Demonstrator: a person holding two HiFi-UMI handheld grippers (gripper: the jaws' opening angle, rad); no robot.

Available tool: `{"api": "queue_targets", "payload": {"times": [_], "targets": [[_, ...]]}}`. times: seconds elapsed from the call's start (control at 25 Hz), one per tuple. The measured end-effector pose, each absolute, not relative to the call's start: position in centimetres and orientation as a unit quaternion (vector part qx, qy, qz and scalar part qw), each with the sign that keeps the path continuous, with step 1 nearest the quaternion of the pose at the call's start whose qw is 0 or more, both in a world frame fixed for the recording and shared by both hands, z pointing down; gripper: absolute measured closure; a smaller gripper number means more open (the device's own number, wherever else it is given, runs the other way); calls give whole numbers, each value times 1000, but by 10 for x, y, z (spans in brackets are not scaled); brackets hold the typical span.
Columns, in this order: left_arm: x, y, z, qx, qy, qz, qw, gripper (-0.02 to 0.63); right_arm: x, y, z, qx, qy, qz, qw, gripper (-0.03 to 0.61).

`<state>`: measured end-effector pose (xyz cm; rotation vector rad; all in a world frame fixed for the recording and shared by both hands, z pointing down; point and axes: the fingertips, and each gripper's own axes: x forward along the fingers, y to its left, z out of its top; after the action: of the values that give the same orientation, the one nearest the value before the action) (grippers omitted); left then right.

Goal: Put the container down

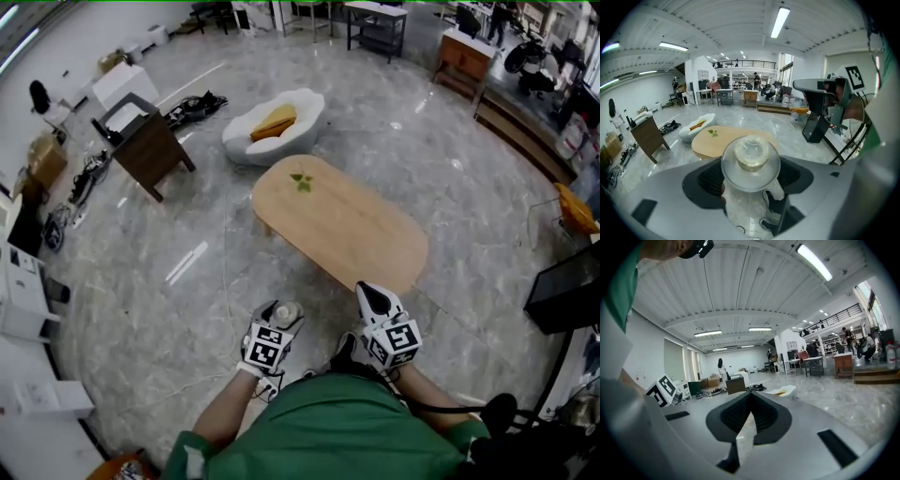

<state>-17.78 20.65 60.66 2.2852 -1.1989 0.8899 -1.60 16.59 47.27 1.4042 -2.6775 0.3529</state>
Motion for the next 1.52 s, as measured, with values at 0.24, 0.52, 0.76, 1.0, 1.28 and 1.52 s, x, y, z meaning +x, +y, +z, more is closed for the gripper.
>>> {"api": "queue_targets", "payload": {"times": [0.24, 0.52, 0.76, 1.0, 1.28, 1.52], "targets": [[-160, 142, 590, 804, -461, 317, 201, 275, 3, 92, 468, 437, -891, 122, 30, 565], [-144, 104, 589, 789, -486, 315, 206, 275, 27, 48, 474, 427, -895, 129, 30, 565], [-143, 69, 594, 786, -483, 321, 213, 275, 34, 20, 484, 430, -890, 146, 41, 565], [-145, 16, 617, 794, -464, 331, 212, 275, 43, -11, 503, 458, -873, 153, 62, 565], [-133, -76, 631, 834, -384, 350, 184, 275, 61, -78, 507, 547, -818, 161, 76, 565], [-135, -144, 640, 859, -325, 363, 160, 275, 53, -142, 504, 591, -789, 154, 73, 565]]}}
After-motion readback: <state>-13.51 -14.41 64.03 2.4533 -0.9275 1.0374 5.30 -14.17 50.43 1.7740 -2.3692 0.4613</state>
